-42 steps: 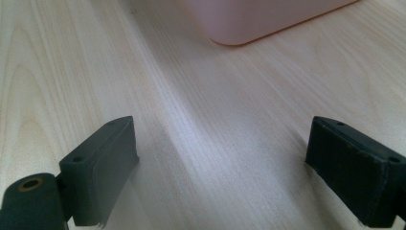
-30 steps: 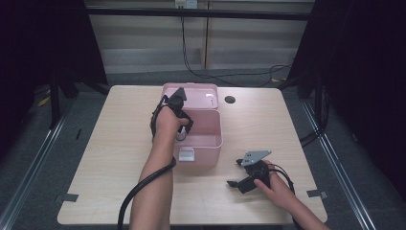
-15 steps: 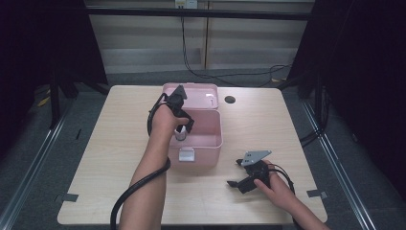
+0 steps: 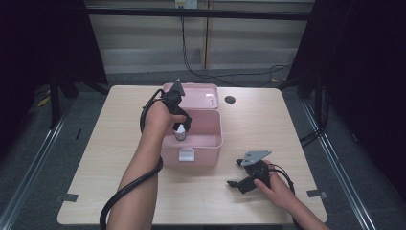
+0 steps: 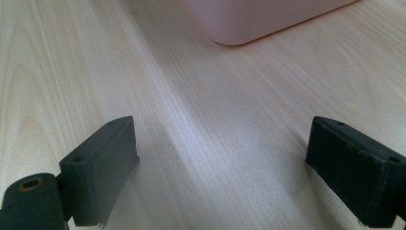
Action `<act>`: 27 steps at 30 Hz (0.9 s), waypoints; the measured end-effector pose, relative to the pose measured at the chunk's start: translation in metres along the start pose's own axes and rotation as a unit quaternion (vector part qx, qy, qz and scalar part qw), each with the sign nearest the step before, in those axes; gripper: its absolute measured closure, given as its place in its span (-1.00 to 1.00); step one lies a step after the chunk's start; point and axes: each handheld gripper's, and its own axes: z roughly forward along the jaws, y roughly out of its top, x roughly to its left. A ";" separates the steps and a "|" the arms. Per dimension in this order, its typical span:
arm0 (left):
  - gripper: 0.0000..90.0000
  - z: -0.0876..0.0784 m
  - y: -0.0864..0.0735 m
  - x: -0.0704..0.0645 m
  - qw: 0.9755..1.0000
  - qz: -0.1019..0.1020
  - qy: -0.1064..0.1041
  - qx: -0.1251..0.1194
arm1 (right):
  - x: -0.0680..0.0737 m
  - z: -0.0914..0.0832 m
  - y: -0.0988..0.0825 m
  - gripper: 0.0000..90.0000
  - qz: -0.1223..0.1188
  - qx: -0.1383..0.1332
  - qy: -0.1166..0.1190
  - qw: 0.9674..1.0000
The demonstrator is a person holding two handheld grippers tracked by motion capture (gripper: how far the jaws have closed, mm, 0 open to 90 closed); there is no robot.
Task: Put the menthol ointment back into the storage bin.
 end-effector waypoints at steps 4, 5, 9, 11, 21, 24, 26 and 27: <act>-0.51 -0.008 -0.005 0.002 1.000 -0.005 -0.003 0.000 | 0.000 0.000 0.000 -0.78 0.000 0.000 0.000 1.000; -0.51 -0.010 -0.006 0.003 1.000 -0.005 -0.003 0.001 | 0.000 0.000 0.000 -0.78 0.000 0.000 0.000 1.000; -0.50 -0.017 -0.011 0.008 1.000 -0.007 -0.004 0.006 | 0.000 0.000 0.000 -0.78 0.000 0.000 0.000 1.000; -0.50 -0.020 -0.012 0.010 1.000 -0.008 -0.003 0.004 | 0.000 0.000 0.000 -0.78 0.000 0.000 0.000 1.000; -0.50 -0.040 -0.022 0.021 1.000 -0.012 0.002 0.002 | 0.000 0.000 0.000 -0.78 -0.001 0.000 0.000 1.000; -0.50 -0.045 -0.025 0.024 1.000 -0.016 0.005 -0.004 | 0.000 0.000 0.000 -0.78 -0.001 0.000 0.000 1.000; -0.50 -0.048 -0.028 0.026 1.000 -0.017 0.005 -0.004 | 0.000 0.000 0.000 -0.78 -0.001 0.000 0.000 1.000; -0.50 -0.049 -0.028 0.028 1.000 -0.016 0.003 -0.004 | 0.000 0.000 0.000 -0.78 -0.001 0.000 0.000 1.000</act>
